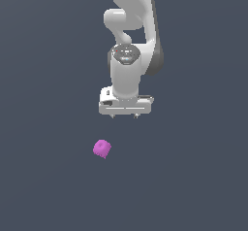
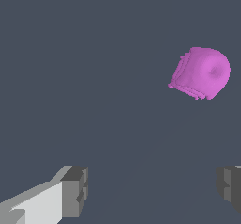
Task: Pick up the object and move it to a goal position.
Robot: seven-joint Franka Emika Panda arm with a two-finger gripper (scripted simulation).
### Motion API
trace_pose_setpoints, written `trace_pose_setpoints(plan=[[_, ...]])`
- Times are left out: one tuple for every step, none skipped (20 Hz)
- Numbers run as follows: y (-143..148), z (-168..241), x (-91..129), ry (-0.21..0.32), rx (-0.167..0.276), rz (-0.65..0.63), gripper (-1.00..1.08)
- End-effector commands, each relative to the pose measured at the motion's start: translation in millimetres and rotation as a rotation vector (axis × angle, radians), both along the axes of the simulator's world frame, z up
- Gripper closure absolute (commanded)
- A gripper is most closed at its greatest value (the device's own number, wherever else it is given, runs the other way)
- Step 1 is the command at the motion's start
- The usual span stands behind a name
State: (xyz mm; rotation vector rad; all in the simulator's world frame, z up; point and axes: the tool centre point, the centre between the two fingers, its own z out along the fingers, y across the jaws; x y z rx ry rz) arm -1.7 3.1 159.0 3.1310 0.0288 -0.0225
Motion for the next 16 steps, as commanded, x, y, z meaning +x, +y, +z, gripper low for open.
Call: trace_pose_setpoints(plan=[[0.0, 0.0, 0.0, 0.000, 0.000, 0.000, -0.92], [0.8, 0.4, 0.2, -0.001, 0.000, 0.001, -0.92], [3.1, 1.5, 0.6, -0.003, 0.001, 0.005, -0.92], [6.9, 3.3, 1.4, -0.006, 0.001, 0.012, -0.92], [12.2, 5.8, 2.3, -0.010, 0.002, 0.021, -0.92], [18.9, 9.0, 3.3, -0.015, 0.003, 0.034, -0.92], [26.0, 12.4, 4.1, -0.021, 0.004, 0.047, -0.92], [31.5, 15.1, 4.5, -0.025, 0.005, 0.057, -0.92], [35.5, 17.0, 4.5, -0.028, 0.005, 0.065, -0.92], [37.8, 18.2, 4.4, -0.030, 0.006, 0.070, -0.92], [38.6, 18.6, 4.1, -0.030, 0.006, 0.072, -0.92], [38.5, 18.6, 4.0, -0.030, 0.006, 0.072, -0.92], [37.2, 17.9, 4.2, -0.029, 0.005, 0.069, -0.92], [35.9, 17.2, 4.7, -0.028, 0.006, 0.066, -0.92], [34.7, 16.6, 5.6, -0.028, 0.006, 0.061, -0.92], [33.4, 15.9, 6.9, -0.028, 0.006, 0.056, -0.92]])
